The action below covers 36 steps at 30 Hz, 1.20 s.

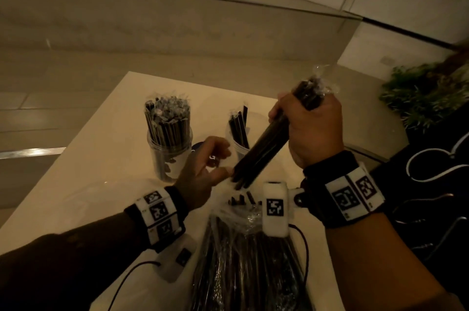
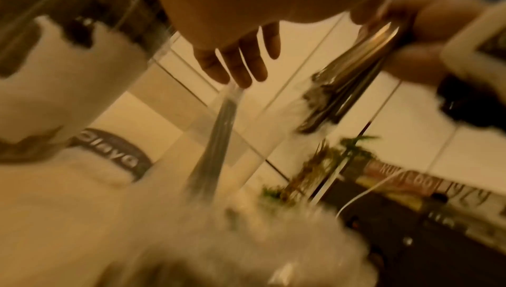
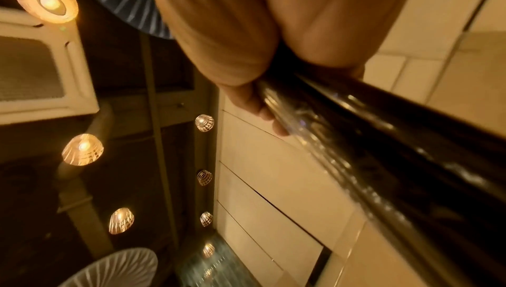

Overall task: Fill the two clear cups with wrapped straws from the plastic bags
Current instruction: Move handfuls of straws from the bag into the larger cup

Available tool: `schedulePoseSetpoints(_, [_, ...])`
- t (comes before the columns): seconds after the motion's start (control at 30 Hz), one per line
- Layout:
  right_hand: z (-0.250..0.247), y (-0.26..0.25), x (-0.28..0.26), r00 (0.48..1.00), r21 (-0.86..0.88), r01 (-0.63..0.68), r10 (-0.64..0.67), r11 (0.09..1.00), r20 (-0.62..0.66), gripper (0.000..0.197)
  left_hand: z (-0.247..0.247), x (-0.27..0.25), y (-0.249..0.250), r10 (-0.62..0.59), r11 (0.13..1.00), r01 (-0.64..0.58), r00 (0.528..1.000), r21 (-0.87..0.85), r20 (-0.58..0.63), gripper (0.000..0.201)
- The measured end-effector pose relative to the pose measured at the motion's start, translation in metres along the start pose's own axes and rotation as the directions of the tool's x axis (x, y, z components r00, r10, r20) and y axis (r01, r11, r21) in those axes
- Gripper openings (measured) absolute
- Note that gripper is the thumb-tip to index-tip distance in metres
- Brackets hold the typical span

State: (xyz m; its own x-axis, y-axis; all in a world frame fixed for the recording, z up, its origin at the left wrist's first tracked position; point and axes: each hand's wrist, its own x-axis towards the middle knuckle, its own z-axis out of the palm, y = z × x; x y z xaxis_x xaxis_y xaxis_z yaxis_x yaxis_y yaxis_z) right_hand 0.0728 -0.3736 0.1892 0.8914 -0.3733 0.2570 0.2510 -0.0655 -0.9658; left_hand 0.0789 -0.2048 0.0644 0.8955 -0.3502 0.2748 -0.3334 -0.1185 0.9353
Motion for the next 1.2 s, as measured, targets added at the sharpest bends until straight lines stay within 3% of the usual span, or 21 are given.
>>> schedulePoseSetpoints(0.07, [0.010,0.012,-0.006,0.995,0.075,-0.100,0.102,0.992,-0.017,0.027,0.000,0.008,0.021,-0.039,0.997,0.053,0.977,-0.062,0.211,0.043])
schedulePoseSetpoints(0.1, [0.015,0.018,-0.011,0.988,0.092,-0.155,0.156,0.984,-0.006,0.023,0.004,0.012,0.026,-0.079,0.997,0.082,0.956,0.004,0.282,0.039])
schedulePoseSetpoints(0.2, [0.023,0.032,-0.021,0.974,0.053,-0.225,0.224,0.973,0.030,0.012,0.012,0.017,0.025,-0.224,0.963,0.169,0.937,0.211,0.268,0.022])
schedulePoseSetpoints(0.27, [0.013,0.030,-0.017,0.990,-0.094,-0.142,0.142,0.985,-0.010,0.029,0.010,0.016,0.020,-0.298,0.940,0.235,0.919,0.249,0.258,0.022])
schedulePoseSetpoints(0.33, [0.000,0.024,-0.010,0.999,-0.316,0.037,-0.036,0.948,0.007,0.046,0.006,0.016,0.018,-0.334,0.915,0.242,0.903,0.324,0.271,0.026])
schedulePoseSetpoints(0.37, [-0.005,0.022,-0.009,0.991,-0.412,0.127,-0.103,0.903,0.079,0.044,0.005,0.015,0.018,-0.334,0.908,0.227,0.900,0.352,0.281,0.025])
schedulePoseSetpoints(0.43, [-0.007,0.025,-0.010,0.953,-0.528,0.255,-0.116,0.810,0.281,0.035,0.006,0.016,0.018,-0.336,0.902,0.217,0.895,0.373,0.294,0.023])
schedulePoseSetpoints(0.5, [-0.007,0.029,-0.014,0.926,-0.543,0.312,-0.121,0.779,0.358,0.035,0.008,0.019,0.017,-0.326,0.896,0.204,0.906,0.395,0.272,0.026])
schedulePoseSetpoints(0.6, [-0.006,0.030,-0.017,0.931,-0.470,0.340,-0.220,0.815,0.292,0.038,0.011,0.021,0.018,-0.294,0.903,0.193,0.929,0.383,0.226,0.027])
schedulePoseSetpoints(0.7, [-0.002,0.027,-0.021,0.937,-0.447,0.259,-0.110,0.856,0.332,0.047,0.015,0.020,0.016,-0.286,0.910,0.192,0.933,0.368,0.218,0.033])
schedulePoseSetpoints(0.77, [-0.003,0.025,-0.021,0.955,-0.453,0.202,-0.072,0.868,0.287,0.048,0.016,0.018,0.015,-0.271,0.912,0.181,0.939,0.369,0.209,0.031])
schedulePoseSetpoints(0.83, [-0.007,0.029,-0.023,0.991,-0.356,0.096,-0.057,0.930,0.119,0.046,0.016,0.019,0.014,-0.248,0.918,0.173,0.952,0.357,0.177,0.031])
schedulePoseSetpoints(0.9, [-0.006,0.037,-0.031,0.996,-0.124,-0.082,0.084,0.989,0.011,0.040,0.021,0.021,0.016,-0.187,0.935,0.121,0.967,0.334,0.173,0.027])
schedulePoseSetpoints(0.97, [0.006,0.047,-0.043,0.971,0.008,-0.237,0.236,0.972,0.020,0.021,0.029,0.023,0.022,-0.112,0.946,0.032,0.966,0.323,0.234,0.011])
schedulePoseSetpoints(1.07, [0.016,0.047,-0.046,0.971,-0.026,-0.225,0.222,0.974,-0.087,0.016,0.032,0.030,0.018,-0.037,0.933,-0.077,0.951,0.352,0.306,0.061])
schedulePoseSetpoints(1.2, [-0.004,0.013,-0.018,0.969,-0.003,-0.057,0.055,0.998,-0.241,0.022,0.009,0.044,0.000,-0.187,0.801,-0.022,0.940,0.598,0.285,0.083])
